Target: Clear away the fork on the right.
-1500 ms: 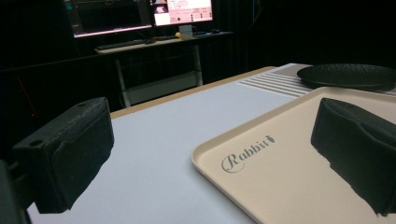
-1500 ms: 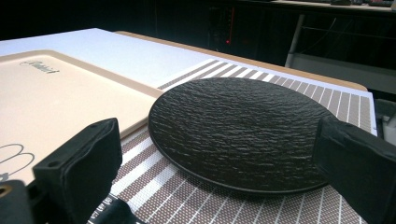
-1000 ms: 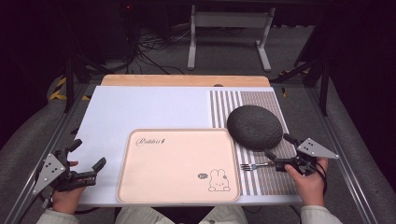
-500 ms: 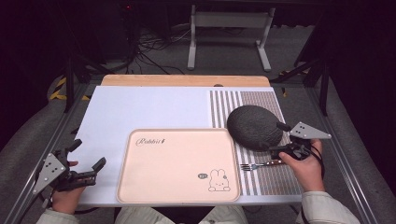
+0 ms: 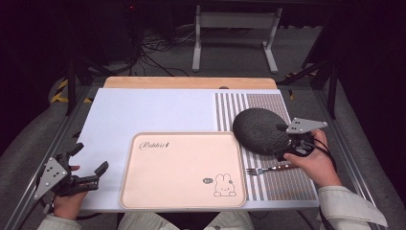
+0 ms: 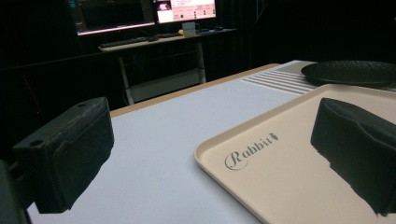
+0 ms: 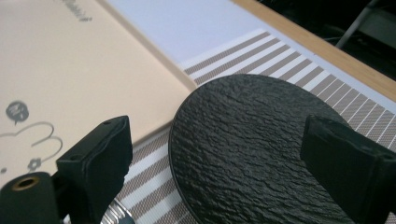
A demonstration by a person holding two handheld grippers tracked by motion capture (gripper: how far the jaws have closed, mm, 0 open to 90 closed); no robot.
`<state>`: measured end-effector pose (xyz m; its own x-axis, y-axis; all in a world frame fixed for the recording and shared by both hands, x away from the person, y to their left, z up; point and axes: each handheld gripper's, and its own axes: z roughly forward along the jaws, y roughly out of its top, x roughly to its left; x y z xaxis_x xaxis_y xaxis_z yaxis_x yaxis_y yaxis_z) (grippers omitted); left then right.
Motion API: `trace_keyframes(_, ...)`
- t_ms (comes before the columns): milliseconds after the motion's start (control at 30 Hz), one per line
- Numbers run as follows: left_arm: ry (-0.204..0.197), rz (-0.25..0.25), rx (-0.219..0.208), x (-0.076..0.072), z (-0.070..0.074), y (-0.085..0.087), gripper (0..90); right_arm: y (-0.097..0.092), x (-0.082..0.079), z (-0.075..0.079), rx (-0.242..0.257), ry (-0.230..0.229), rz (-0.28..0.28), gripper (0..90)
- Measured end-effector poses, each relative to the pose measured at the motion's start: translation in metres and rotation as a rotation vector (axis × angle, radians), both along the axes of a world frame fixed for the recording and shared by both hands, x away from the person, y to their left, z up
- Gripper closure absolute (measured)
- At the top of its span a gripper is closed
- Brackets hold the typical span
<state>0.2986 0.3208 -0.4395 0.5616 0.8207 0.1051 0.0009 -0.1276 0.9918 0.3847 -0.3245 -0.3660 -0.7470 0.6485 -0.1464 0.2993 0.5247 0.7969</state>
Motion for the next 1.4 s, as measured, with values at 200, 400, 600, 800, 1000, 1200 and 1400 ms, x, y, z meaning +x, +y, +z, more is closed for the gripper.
trace_keyframes(200,-0.002,0.003,0.001,0.0,0.0,0.001,0.1,0.003,0.006,0.01,-0.146,0.056,0.052,13.2)
trace_keyframes(400,0.003,0.005,0.0,0.0,0.0,0.001,0.1,0.008,0.008,0.019,-0.279,0.112,0.11,15.6)
trace_keyframes(600,0.001,0.004,0.002,-0.001,0.001,0.001,0.1,0.012,0.011,0.022,-0.393,0.176,0.163,18.8)
trace_keyframes(800,0.005,0.002,-0.002,0.0,0.0,0.001,0.1,0.014,0.013,0.018,-0.484,0.274,0.193,19.3)
trace_keyframes(1000,0.004,0.0,0.003,0.0,0.001,0.001,0.1,0.018,0.017,0.016,-0.545,0.332,0.239,20.7)
trace_keyframes(1200,0.004,-0.001,0.001,0.0,0.001,0.001,0.1,0.021,0.018,0.015,-0.583,0.371,0.252,21.5)
trace_keyframes(1400,0.006,-0.002,0.003,0.0,0.0,0.001,0.1,0.022,0.021,0.009,-0.615,0.395,0.273,20.1)
